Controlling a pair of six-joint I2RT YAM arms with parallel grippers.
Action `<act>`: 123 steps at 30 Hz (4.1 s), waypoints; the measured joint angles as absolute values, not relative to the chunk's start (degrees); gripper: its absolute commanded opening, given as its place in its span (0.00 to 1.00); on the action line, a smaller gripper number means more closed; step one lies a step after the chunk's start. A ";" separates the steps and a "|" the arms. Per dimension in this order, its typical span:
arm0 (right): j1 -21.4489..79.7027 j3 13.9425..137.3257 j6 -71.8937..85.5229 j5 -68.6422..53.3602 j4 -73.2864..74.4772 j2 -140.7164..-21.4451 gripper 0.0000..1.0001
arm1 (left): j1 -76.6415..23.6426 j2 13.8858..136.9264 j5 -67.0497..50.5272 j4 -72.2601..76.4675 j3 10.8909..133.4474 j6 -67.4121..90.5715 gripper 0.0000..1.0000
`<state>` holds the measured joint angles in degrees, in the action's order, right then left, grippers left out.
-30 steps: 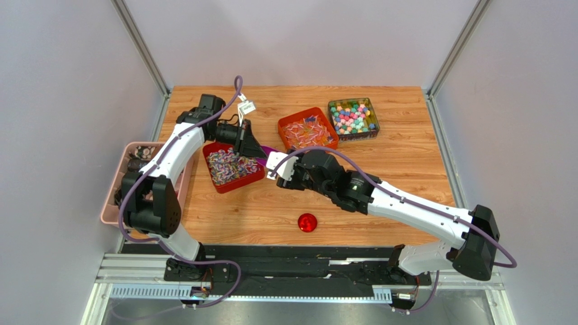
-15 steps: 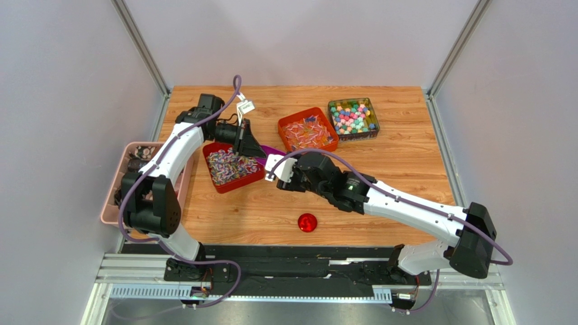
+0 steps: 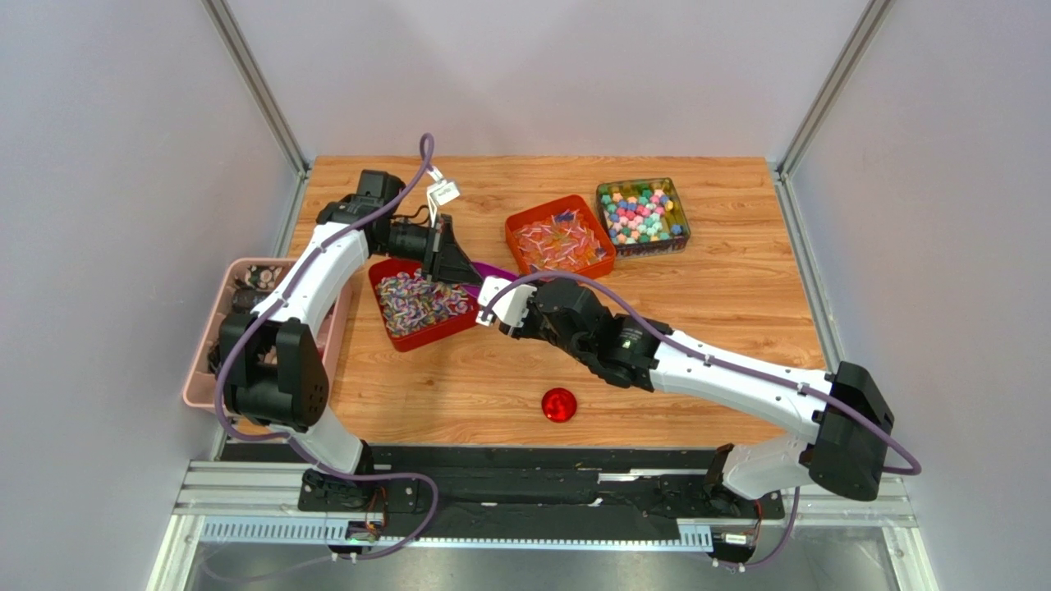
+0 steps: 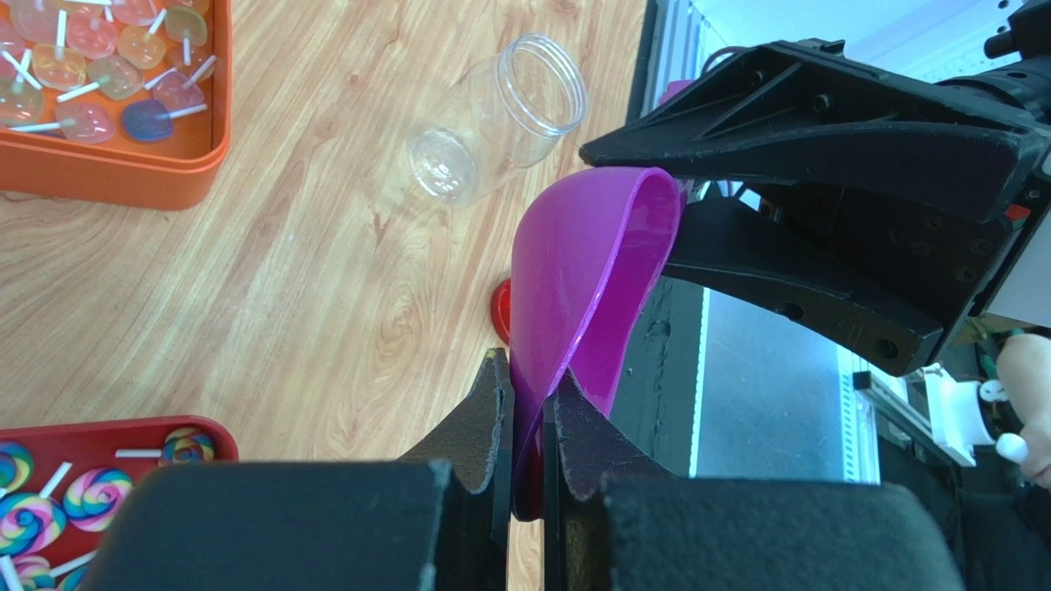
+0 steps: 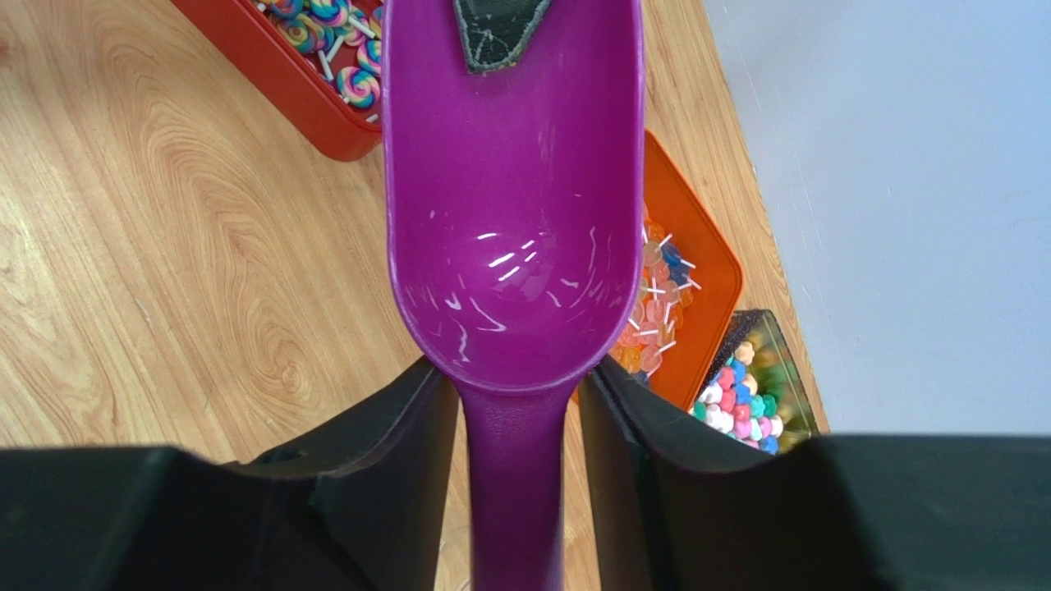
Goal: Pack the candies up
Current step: Adjust the spatula.
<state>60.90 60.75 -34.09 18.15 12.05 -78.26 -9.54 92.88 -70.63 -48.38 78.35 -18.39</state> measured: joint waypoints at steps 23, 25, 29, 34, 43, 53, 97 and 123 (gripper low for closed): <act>62.08 60.31 -35.44 17.41 12.16 -78.22 0.00 | -9.04 93.30 -69.58 -50.59 80.36 -18.85 0.34; 62.08 60.31 -35.44 17.39 12.21 -78.19 0.00 | -9.04 93.30 -69.60 -51.03 81.36 -19.03 0.29; 62.06 60.31 -35.40 17.39 12.29 -78.13 0.00 | -9.08 93.45 -69.60 -51.37 81.71 -19.73 0.30; 62.06 60.31 -35.33 17.39 12.80 -78.13 0.00 | -9.28 93.97 -69.65 -51.64 81.71 -19.90 0.31; 62.24 60.53 -35.35 18.72 12.10 -78.13 0.00 | -9.28 94.87 -69.97 -51.64 81.71 -19.84 0.60; 62.87 61.39 -35.33 20.60 10.41 -78.59 0.00 | -9.37 94.96 -70.02 -51.62 81.71 -19.86 0.43; 63.64 62.00 -34.20 20.97 12.36 -78.74 0.40 | -11.00 95.07 -69.93 -53.36 81.71 -21.71 0.00; 60.62 62.19 -29.80 16.25 14.04 -78.74 0.41 | -12.03 95.07 -67.57 -51.29 81.28 -21.76 0.00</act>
